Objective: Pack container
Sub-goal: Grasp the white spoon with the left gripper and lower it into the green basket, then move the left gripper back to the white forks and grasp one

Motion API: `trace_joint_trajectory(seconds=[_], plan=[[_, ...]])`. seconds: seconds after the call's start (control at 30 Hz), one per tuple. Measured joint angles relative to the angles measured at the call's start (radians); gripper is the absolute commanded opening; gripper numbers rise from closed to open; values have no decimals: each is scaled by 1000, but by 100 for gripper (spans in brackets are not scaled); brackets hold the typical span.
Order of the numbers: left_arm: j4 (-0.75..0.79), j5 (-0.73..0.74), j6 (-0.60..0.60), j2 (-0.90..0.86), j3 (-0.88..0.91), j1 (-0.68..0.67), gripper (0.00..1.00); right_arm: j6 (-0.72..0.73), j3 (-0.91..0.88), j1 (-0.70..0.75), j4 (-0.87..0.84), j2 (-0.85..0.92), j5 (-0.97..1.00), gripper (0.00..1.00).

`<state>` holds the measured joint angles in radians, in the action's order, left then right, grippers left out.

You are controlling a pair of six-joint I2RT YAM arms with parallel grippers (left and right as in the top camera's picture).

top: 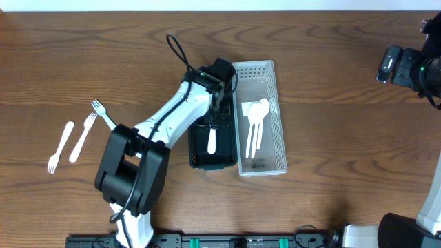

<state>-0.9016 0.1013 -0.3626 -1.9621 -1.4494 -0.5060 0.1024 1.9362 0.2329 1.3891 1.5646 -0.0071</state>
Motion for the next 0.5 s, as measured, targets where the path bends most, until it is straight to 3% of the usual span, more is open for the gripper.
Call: trace_joint_trajectory(seconds=[0.07,0.13,0.5], plan=[[6,0,3,1,0,0,62,0,0,0,0,0,0,99],[14,0,10,2,0,0,69,0,0,0,0,0,0,99],[25,-65,95,60,0,0,74,0,0,0,-1,0,0,99]])
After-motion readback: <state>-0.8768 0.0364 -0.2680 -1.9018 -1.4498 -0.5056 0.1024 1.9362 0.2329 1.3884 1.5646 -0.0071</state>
